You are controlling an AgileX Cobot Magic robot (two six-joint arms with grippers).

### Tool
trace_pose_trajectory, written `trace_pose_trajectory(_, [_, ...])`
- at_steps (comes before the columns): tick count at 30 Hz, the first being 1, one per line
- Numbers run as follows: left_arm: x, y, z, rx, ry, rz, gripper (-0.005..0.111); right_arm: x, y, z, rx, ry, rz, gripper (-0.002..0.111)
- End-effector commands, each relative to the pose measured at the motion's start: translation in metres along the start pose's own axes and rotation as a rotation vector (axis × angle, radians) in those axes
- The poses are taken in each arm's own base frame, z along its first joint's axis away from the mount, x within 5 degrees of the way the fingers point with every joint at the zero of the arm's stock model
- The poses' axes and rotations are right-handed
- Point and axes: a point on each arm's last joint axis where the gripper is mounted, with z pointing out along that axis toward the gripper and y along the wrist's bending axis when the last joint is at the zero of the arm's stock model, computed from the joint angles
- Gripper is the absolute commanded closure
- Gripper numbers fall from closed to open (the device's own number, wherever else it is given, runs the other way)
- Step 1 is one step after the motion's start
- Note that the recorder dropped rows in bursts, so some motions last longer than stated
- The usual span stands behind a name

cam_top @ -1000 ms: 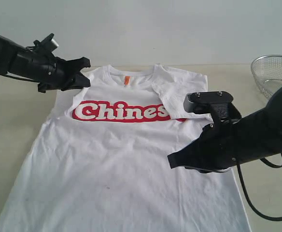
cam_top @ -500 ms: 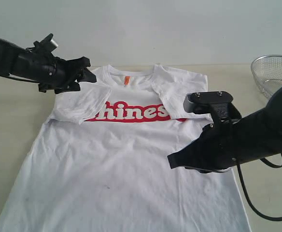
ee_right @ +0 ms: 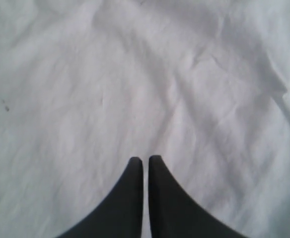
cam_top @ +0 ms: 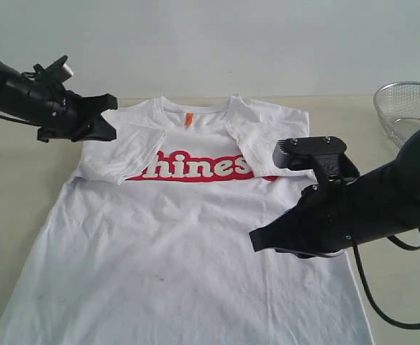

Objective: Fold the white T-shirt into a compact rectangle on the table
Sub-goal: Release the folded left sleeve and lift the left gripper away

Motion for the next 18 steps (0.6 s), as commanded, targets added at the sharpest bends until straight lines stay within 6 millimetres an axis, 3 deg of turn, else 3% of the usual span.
trace_pose_trajectory(1, [0.013,0.011,0.003,-0.08,0.084,0.031,0.102,-0.001,0.0,-0.002,0.004,-0.016,-0.01,0.109])
trace_pose_trajectory(7, [0.012,0.013,0.005,-0.089,0.093,0.033,0.102,0.0,0.001,-0.002,-0.003,-0.006,-0.01,0.109])
trace_pose_trajectory(11, [0.011,0.0,-0.015,-0.079,0.18,0.108,0.102,0.0,0.001,-0.002,-0.004,-0.004,-0.01,0.109])
trace_pose_trajectory(14, [0.012,0.007,-0.022,-0.184,0.221,0.127,0.102,0.0,0.001,-0.002,-0.003,-0.006,-0.012,0.109])
trace_pose_trajectory(18, [0.016,0.015,-0.014,-0.205,0.227,0.121,0.102,0.0,0.001,-0.002,-0.003,-0.006,-0.012,0.109])
